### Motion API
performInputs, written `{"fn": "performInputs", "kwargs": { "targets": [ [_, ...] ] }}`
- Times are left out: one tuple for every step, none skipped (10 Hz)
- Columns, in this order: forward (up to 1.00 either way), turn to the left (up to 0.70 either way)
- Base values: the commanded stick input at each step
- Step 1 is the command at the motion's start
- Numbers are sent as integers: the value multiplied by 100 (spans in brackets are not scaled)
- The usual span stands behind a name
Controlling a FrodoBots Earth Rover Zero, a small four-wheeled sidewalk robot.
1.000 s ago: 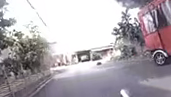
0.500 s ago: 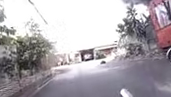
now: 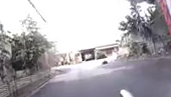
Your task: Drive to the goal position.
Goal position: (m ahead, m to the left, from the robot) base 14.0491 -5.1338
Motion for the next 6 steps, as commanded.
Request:
{"fn": "performInputs", "kwargs": {
  "targets": [
    [85, -32],
    [85, -25],
    [85, -2],
    [85, 0],
    [85, 0],
    [85, 0]
  ]
}}
